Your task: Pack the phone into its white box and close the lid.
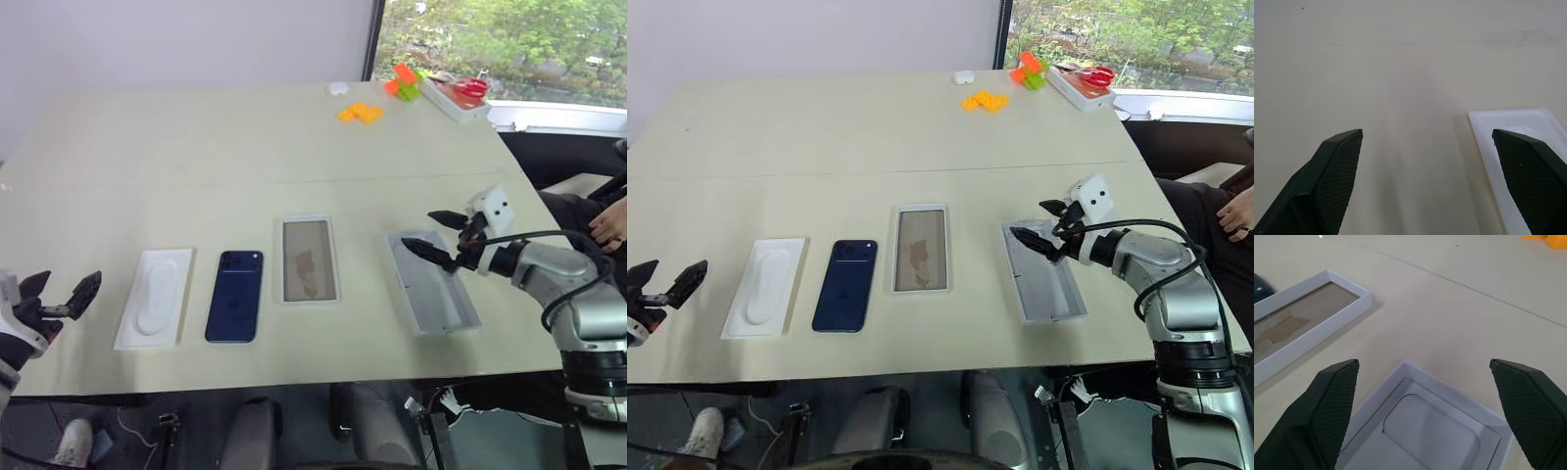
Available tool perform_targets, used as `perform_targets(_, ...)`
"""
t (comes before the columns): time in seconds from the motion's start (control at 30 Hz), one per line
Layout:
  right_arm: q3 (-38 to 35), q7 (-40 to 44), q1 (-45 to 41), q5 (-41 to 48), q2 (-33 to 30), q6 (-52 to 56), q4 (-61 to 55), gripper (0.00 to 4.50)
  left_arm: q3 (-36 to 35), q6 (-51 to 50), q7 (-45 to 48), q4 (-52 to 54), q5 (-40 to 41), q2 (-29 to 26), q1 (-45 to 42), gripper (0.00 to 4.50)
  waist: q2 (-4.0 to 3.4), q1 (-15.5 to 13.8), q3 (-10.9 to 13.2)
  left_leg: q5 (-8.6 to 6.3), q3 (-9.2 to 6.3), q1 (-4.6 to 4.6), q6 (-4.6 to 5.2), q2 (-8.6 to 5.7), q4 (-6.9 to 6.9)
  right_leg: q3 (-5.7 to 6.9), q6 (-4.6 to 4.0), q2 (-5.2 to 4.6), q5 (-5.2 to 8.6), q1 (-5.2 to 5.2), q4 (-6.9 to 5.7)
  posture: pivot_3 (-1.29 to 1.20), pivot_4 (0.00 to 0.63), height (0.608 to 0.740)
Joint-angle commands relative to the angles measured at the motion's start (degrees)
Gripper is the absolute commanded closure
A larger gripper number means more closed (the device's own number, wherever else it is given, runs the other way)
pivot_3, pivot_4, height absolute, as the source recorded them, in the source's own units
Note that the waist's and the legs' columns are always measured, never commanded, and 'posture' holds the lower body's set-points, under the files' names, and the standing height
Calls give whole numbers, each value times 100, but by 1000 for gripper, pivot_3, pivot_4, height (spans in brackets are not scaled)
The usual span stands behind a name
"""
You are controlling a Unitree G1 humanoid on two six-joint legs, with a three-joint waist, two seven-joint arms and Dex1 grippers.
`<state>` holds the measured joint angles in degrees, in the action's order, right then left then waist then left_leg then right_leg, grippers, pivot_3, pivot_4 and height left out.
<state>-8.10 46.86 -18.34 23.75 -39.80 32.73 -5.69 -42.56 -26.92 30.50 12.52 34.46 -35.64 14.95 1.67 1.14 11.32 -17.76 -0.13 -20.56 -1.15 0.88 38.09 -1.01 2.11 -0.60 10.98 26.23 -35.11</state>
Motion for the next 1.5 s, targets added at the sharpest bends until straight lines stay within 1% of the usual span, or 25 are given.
perform_targets(0.03, -113, -12, -20, 65, -67, -22, -225, 20, -193, 60, -10, 204, 43, -87, -3, 43, 0, 2, 0, 0, 0, 0, 0, 0, 0, 0, 0, 0, 0, 0, 0, 0, 150, 727)
perform_targets(0.4, 79, -18, -174, 79, 37, -44, -436, 20, -27, -87, -223, 473, 150, 33, -159, 43, 1, 2, -1, 0, 0, 3, 0, 0, 1, 0, 0, 1, -1, -3, -4, 0, 150, 727)
perform_targets(0.5, 369, -71, -248, 56, 224, -23, -662, 20, 120, -197, -298, 623, 250, 136, -192, 43, 2, 10, -1, 0, 1, 4, 0, 1, 1, -2, 1, 2, -1, -3, -6, 0, 150, 727)
perform_targets(0.63, 602, 32, -222, -85, 273, -226, -694, 20, 353, -427, -399, 1203, 504, 443, -9, 43, 3, 1, -2, 0, 0, 6, 0, 2, 1, -4, 2, 2, -3, -4, -11, 0, 150, 727)
perform_targets(0.67, 827, 50, -279, -211, 295, -290, -762, 20, 378, -583, -425, 1250, 597, 457, 49, 43, 3, -1, -2, 0, 1, 6, 0, 2, 2, -5, 1, 0, -3, -4, -10, 0, 150, 727)
perform_targets(0.73, 1215, 108, -360, -423, 298, -389, -963, 20, 305, -1014, -482, 1332, 923, 430, 181, 43, 6, 3, -4, 0, 2, 6, 0, 1, 2, -6, 1, -3, -3, -6, -10, 0, 150, 727)
perform_targets(0.8, 1338, 158, -362, -352, 324, -309, -1198, 20, 167, -1307, -548, 1425, 1240, 396, 263, 43, 6, 9, -4, 0, 1, 6, 0, 0, 3, -6, 1, 0, -2, -4, -10, 0, 150, 727)
perform_targets(0.87, 1440, 310, -255, -272, 251, -284, -1480, 20, 38, -1696, -885, 1460, 1436, 351, 279, 43, 6, 2, -4, 0, -2, 7, 0, 2, 3, -5, 1, 4, -2, -3, -12, 0, 150, 727)
perform_targets(1.0, 1760, 473, -29, -285, 199, -270, -2058, 20, -219, -2451, -1187, 1489, 1998, 98, 362, 43, 13, -1, -8, 0, -10, 10, 0, 2, 3, 0, 1, 5, -2, -5, -15, 0, 150, 727)
perform_targets(1.1, 1906, 378, 4, -272, 347, -178, -2218, 20, -495, -3315, -1599, 1030, 2546, -283, 134, 43, 13, 0, -7, 0, -10, 10, 0, 2, 8, 2, 0, 5, -1, -6, -15, 0, 150, 727)
perform_targets(1.17, 1958, 374, -9, -286, 369, -173, -2210, 20, -491, -4021, -1668, 721, 2920, -636, 29, 43, 15, 4, -8, 0, -11, 12, 0, 1, 13, 3, 0, 4, -1, -8, -19, 0, 150, 727)
perform_targets(1.23, 1969, 400, -41, -297, 351, -193, -2181, 20, -450, -4437, -1755, 645, 3167, -817, -36, 43, 14, 7, -8, 0, -11, 13, 0, 0, 13, 3, -1, 5, -1, -8, -19, 0, 150, 727)
perform_targets(1.37, 1934, 465, -119, -296, 302, -226, -2143, 20, -398, -5064, -1929, 372, 3574, -966, -247, 43, 15, 4, -8, 0, -11, 7, 0, 0, 12, 0, -2, 0, -1, -3, -17, 0, 150, 727)
perform_targets(1.5, 1951, 485, -152, -327, 295, -257, -2146, 20, -205, -5380, -2004, 186, 3633, -1003, -459, 43, 15, -2, -8, 0, -11, 10, 0, -2, 12, -2, -3, -3, -2, -4, -19, 0, 150, 727)
